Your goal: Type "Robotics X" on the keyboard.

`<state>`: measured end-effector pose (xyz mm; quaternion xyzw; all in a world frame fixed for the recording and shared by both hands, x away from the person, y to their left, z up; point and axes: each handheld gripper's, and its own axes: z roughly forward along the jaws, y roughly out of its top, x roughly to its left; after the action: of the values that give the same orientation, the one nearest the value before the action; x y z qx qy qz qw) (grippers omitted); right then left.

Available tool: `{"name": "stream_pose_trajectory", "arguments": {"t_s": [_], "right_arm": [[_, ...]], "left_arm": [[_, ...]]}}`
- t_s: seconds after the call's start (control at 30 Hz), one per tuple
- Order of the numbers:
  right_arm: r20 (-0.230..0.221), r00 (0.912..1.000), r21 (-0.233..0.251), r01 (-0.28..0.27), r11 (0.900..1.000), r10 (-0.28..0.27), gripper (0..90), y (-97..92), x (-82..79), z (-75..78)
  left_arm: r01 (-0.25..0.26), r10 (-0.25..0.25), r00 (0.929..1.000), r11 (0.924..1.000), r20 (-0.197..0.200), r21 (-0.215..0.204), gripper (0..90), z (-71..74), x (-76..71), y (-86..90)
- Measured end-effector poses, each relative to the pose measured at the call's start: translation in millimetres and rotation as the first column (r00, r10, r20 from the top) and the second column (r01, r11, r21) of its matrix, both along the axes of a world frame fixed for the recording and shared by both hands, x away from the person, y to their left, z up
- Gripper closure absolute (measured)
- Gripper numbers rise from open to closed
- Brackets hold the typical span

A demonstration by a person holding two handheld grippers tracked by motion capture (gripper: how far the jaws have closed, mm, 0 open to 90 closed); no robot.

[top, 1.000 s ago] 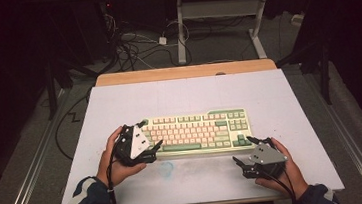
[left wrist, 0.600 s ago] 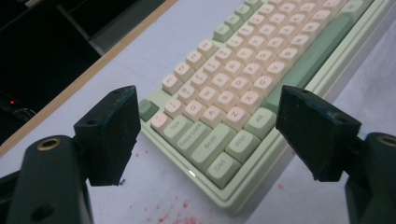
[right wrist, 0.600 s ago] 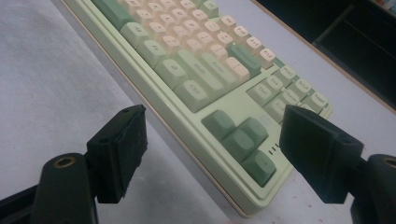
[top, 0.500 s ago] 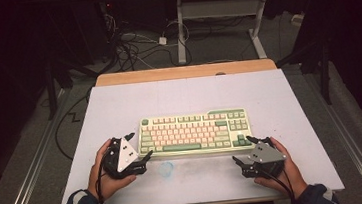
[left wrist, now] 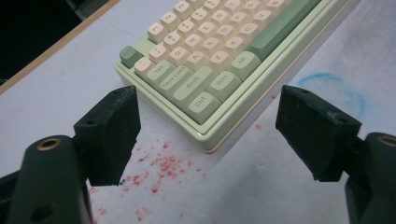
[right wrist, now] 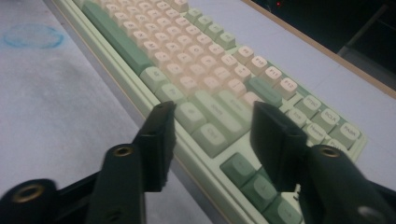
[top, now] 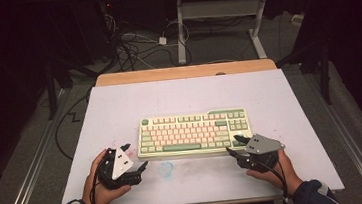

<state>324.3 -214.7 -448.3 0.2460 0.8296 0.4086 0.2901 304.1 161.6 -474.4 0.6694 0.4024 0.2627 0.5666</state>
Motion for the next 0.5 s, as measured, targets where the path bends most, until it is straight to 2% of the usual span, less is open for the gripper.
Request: {"name": "stream_pose_trajectory", "arguments": {"t_s": [0.17, 0.27, 0.5], "right_arm": [[-0.025, 0.9995, -0.003, -0.019, 0.9998, 0.019, 80.8, 7.0, 10.3, 6.6], [-0.046, 0.9986, -0.019, -0.028, 0.9994, 0.028, 89.6, 14.1, 18.4, 7.9], [-0.066, 0.9967, -0.044, -0.051, 0.9978, 0.048, 90.0, 38.6, 41.0, 12.6]], "left_arm": [[0.010, -0.010, 0.9999, 0.9997, -0.009, 0.024, 20.9, -2.7, 0.5, -1.7], [0.014, -0.014, 0.9998, 0.9996, -0.012, 0.023, 20.9, -3.1, 0.9, -2.3], [0.023, -0.022, 0.9996, 0.9992, -0.018, 0.034, 20.9, -4.7, 0.4, -3.9]]}}
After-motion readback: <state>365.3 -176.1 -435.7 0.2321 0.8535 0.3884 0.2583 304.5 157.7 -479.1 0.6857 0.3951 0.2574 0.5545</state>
